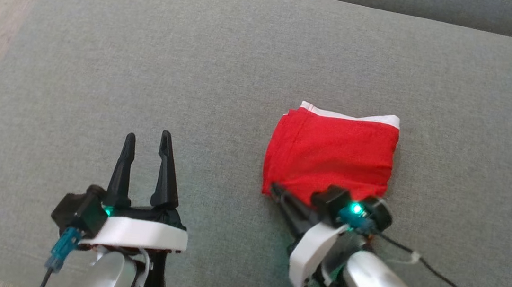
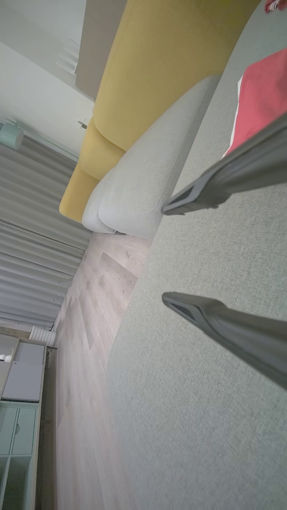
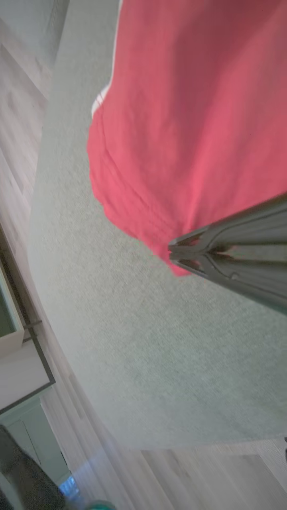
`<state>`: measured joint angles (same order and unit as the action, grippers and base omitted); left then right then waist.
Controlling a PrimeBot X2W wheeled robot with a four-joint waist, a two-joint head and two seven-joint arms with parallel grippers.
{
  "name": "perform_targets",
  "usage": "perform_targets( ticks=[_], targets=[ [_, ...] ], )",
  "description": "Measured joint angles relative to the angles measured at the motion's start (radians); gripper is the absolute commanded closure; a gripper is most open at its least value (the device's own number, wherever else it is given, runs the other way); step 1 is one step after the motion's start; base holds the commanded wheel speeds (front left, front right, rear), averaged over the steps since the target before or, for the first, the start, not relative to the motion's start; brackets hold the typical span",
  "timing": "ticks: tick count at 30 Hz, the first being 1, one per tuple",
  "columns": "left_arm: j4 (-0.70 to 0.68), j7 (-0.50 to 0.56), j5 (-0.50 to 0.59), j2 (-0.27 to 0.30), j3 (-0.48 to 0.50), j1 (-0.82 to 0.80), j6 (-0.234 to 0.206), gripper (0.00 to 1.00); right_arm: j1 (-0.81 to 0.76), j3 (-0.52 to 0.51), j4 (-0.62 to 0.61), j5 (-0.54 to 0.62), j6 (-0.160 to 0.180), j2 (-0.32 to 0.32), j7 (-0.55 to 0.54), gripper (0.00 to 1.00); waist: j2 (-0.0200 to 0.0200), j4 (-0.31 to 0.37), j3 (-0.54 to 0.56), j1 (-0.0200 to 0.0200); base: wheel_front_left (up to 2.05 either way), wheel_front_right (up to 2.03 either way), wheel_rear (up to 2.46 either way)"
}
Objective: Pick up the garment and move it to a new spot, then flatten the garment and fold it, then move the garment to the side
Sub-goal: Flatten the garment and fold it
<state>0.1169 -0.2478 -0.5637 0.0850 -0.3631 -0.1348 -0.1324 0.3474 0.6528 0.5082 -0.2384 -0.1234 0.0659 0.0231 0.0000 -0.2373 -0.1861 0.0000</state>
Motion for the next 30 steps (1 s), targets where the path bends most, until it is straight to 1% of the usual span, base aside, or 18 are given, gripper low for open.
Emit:
perform_targets(
  ticks=[3, 6, 7, 8, 9, 10, 12, 15, 18, 20, 25, 27, 30],
  targets=[
    [0.000, 0.000, 0.000, 0.001, 0.002, 0.000, 0.000, 0.00, 0.011, 0.051, 0.039, -0.012, 0.000, 0.000, -0.007, 1.00, 0.0000, -0.005, 0.004, 0.0000, 0.00, 0.00, 0.00],
    [0.000, 0.000, 0.000, 0.002, 0.005, 0.002, -0.001, 0.00, 0.023, 0.070, 0.050, -0.028, 0.000, 0.000, 0.006, 1.00, 0.0000, -0.004, 0.005, 0.0000, 0.00, 0.00, 0.00],
    [-0.001, 0.000, 0.000, 0.003, 0.007, 0.003, -0.001, 0.00, 0.029, 0.071, 0.049, -0.034, 0.000, 0.000, 0.019, 0.98, 0.0000, -0.001, 0.005, 0.0000, 0.00, 0.00, 0.00],
    [-0.002, 0.000, 0.000, 0.004, 0.009, 0.005, -0.002, 0.00, 0.036, 0.070, 0.046, -0.034, 0.000, 0.000, 0.035, 0.83, 0.0000, 0.002, 0.006, 0.0000, 0.00, 0.00, 0.00],
    [-0.004, 0.000, 0.000, 0.005, 0.010, 0.008, -0.003, 0.00, 0.042, 0.067, 0.039, -0.034, 0.000, 0.000, 0.051, 0.44, 0.0000, 0.006, 0.007, 0.0000, 0.00, 0.00, 0.00],
    [-0.006, 0.000, 0.000, 0.005, 0.011, 0.012, -0.006, 0.00, 0.047, 0.060, 0.031, -0.034, 0.000, 0.000, 0.064, 0.00, 0.0000, 0.010, 0.008, 0.0000, 0.00, 0.00, 0.00],
    [-0.007, 0.000, 0.000, 0.007, 0.011, 0.017, -0.008, 0.00, 0.051, 0.049, 0.021, -0.034, 0.000, 0.000, 0.077, 0.00, 0.0000, 0.015, 0.009, 0.0000, 0.00, 0.00, 0.00],
    [-0.007, 0.000, 0.000, 0.020, 0.011, 0.019, -0.008, 0.00, 0.052, -0.003, -0.022, -0.028, 0.000, 0.000, 0.111, 0.00, 0.0000, 0.031, 0.016, 0.0000, 0.00, 0.00, 0.00],
    [-0.004, 0.000, 0.008, 0.032, 0.013, 0.019, -0.006, 0.00, 0.045, -0.102, -0.075, -0.022, 0.000, 0.000, 0.137, 0.00, 0.0000, 0.047, 0.024, 0.0000, 0.00, 0.00, 0.00],
    [-0.003, -0.002, 0.016, 0.035, 0.013, 0.018, 0.007, 0.00, 0.027, -0.182, -0.115, -0.008, 0.000, 0.000, 0.146, 0.00, 0.0000, 0.059, 0.030, 0.0000, 0.00, 0.00, 0.00],
    [0.009, -0.002, 0.021, 0.034, 0.011, 0.017, 0.011, 0.00, -0.096, -0.381, -0.208, 0.005, 0.000, 0.000, 0.155, 0.00, 0.0000, 0.090, 0.047, 0.0000, 0.00, 0.00, 0.00],
    [0.013, -0.002, 0.029, 0.034, 0.009, 0.017, 0.011, 0.00, -0.147, -0.436, -0.245, 0.005, 0.000, 0.000, 0.154, 0.00, 0.0000, 0.103, 0.054, 0.0000, 0.00, 0.00, 0.00],
    [0.022, -0.002, 0.029, 0.035, 0.012, 0.020, 0.009, 0.00, -0.206, -0.491, -0.293, 0.013, 0.000, -0.004, 0.152, 0.00, 0.0000, 0.120, 0.065, 0.0000, 0.00, 0.00, 0.00]
  ],
)
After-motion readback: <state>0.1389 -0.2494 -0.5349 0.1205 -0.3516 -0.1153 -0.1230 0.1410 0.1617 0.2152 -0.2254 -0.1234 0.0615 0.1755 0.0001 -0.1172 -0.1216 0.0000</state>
